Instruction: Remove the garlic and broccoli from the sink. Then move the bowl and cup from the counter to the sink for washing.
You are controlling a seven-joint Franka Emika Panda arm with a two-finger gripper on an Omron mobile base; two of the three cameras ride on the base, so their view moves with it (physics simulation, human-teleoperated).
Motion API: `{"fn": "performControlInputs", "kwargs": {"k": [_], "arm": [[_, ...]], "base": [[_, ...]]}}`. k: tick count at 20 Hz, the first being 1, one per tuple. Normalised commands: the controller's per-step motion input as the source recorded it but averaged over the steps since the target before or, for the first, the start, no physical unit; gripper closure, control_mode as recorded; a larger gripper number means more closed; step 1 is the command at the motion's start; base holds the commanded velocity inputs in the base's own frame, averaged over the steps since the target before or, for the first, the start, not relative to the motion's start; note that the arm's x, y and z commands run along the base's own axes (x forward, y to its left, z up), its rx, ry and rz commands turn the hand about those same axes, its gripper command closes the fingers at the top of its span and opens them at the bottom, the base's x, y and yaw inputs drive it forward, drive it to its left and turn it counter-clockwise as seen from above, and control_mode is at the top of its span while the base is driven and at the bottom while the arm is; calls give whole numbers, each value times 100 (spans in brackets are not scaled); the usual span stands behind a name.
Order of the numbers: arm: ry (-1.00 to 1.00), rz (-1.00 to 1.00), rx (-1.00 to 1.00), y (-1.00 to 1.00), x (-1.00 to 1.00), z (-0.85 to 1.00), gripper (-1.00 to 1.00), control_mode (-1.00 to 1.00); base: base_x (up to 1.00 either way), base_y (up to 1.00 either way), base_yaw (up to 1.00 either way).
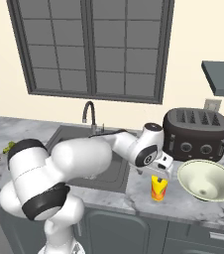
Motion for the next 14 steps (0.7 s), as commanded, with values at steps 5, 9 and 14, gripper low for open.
{"fn": "performControlInputs", "kwargs": {"k": [5, 9, 14], "arm": [[0, -4, 0, -5, 7, -10, -100, -100], [0, -3, 0, -5, 8, -9, -100, -100], [0, -2, 0, -5, 11, -6, -100, -100]], "base": [[0, 0, 0], [0, 0, 0], [0, 0, 0]]}}
